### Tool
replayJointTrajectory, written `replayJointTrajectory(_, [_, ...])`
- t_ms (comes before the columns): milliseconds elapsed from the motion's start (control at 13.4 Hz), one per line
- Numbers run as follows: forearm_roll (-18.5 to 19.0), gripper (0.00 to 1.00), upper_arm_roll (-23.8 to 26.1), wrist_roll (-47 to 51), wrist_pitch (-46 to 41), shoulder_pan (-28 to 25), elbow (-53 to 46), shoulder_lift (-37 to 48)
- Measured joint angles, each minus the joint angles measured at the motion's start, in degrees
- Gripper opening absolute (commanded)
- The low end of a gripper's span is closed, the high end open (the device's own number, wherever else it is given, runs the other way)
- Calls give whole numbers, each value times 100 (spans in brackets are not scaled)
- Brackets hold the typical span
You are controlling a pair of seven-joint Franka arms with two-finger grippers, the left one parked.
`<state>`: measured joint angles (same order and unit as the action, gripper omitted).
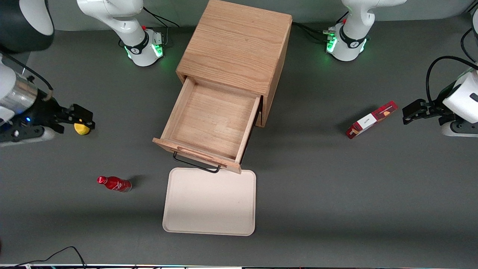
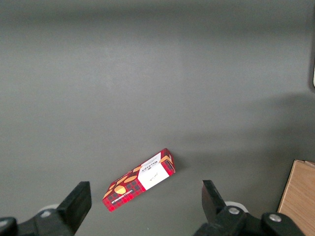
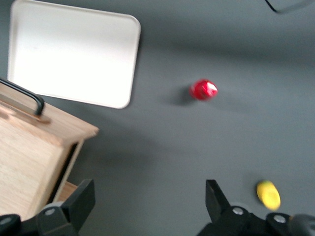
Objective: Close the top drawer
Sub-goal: 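Move the right gripper toward the open drawer's black handle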
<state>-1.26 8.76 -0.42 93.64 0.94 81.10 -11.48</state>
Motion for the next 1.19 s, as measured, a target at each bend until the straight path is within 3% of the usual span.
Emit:
replayJointTrajectory(595, [0, 100, 998, -1081, 632, 13, -2000, -2037])
replayJointTrajectory(893, [0, 100, 1612, -1555, 761, -5, -2239, -2593])
replayJointTrajectory(1190, [0, 100, 1880, -2472, 766, -46, -2268, -3028])
